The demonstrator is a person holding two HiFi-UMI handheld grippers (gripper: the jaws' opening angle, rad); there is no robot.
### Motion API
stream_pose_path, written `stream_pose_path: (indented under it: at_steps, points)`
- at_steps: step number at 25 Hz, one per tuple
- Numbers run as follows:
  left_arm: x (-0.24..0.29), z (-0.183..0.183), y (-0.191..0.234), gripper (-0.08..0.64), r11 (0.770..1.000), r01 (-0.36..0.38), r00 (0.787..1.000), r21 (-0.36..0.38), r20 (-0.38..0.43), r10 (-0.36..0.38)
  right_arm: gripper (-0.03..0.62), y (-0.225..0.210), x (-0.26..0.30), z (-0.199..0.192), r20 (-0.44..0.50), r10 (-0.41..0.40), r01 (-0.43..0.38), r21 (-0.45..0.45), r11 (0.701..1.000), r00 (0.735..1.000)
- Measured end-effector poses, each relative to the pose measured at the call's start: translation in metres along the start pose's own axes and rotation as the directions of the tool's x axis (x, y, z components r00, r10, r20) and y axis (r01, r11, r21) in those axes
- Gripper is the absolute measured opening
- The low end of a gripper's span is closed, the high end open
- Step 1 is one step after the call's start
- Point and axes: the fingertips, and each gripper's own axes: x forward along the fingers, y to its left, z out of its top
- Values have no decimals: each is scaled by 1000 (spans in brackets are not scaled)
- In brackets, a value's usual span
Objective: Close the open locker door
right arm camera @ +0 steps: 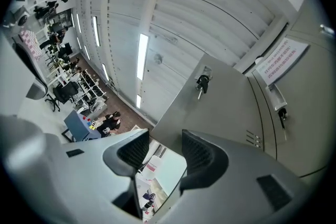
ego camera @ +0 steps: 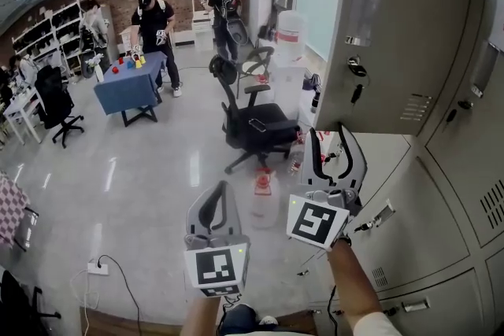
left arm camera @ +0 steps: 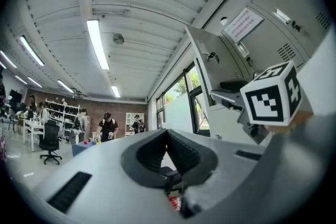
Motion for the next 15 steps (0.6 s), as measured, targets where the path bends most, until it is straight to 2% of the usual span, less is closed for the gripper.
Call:
stream_pose_path:
  at_steps: [3, 6, 10, 13, 15]
  points:
    - [11, 1, -1, 2, 1000, 11, 1000, 3, 5, -11, 201, 0, 5, -3, 6, -16, 16, -23, 1000, 1000]
    - [28, 0, -1, 2, 999, 40, 999, -3, 27, -40, 201, 2, 11, -7, 12, -53, 54, -105, 993, 999]
    - [61, -10, 0, 2, 995, 87, 994, -45, 69, -84, 201, 2, 22, -19, 28, -141, 143, -261, 955, 990]
    - [87, -25, -1, 2, 988, 151, 982, -41, 124, -145, 201, 1, 29, -29, 52, -215, 221, -286, 932, 975]
    - [104, -37, -3, 2, 977, 207, 970, -45, 140, -199, 201, -1, 35, -34, 63, -276, 282, -311, 908, 959]
